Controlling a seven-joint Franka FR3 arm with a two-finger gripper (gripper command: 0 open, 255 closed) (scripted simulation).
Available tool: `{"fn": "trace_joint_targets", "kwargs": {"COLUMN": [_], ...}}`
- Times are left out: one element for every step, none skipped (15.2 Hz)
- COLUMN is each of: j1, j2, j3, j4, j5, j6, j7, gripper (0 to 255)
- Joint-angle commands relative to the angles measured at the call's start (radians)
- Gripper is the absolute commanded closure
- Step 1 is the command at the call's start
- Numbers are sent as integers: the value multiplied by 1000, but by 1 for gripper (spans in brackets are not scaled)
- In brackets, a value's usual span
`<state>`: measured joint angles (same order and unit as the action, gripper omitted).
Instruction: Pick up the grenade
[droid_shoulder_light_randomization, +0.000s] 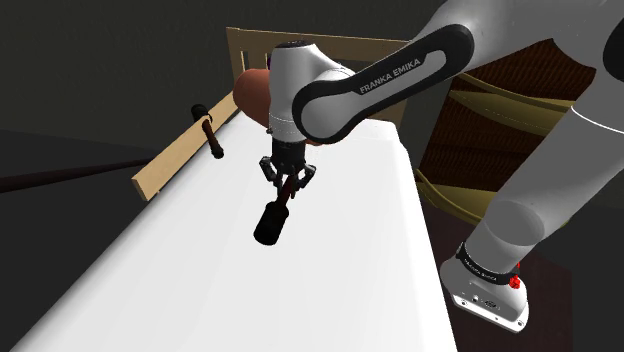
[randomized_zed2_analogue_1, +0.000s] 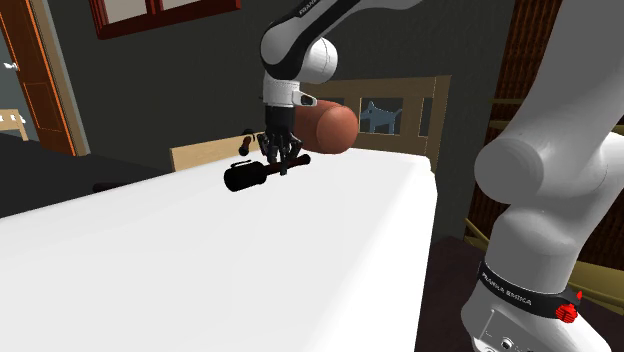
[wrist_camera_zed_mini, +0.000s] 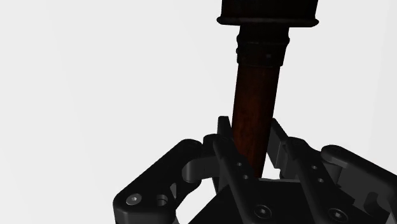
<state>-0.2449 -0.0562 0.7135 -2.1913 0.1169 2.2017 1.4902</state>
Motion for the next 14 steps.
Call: {"fn": "trace_joint_targets", "kwargs": {"j1": [0,0,-1,-1,-1,-1,-1,-2,-2,-2,-2,-3,-3,-3], "j2": [-2,-10,-17,-24,-31,-37,-43,-49,-55,-60,-65,-69,-74,-78], "j3": [-1,-2,-4,-5,-7,-8,-10,-12,-13,-15,-17,-18,-20,-22], "j4": [-1,7,14,23,31,39,48,57,66,75,85,95,104,115], "j5": [2,7,12,16,20,24,27,30,33,36,38,40,42,44], "j6": [-1,-15,-29,-42,-56,-70,-84,-97,-111,-125,-138,-152,-166,-179], "j7": [-2,-5,-8,-11,-13,-15,-18,-20,-21,-23,-24,-26,-27,-28], "gripper": [255,255,255,255,255,255,255,255,255,255,255,255,255,255]}}
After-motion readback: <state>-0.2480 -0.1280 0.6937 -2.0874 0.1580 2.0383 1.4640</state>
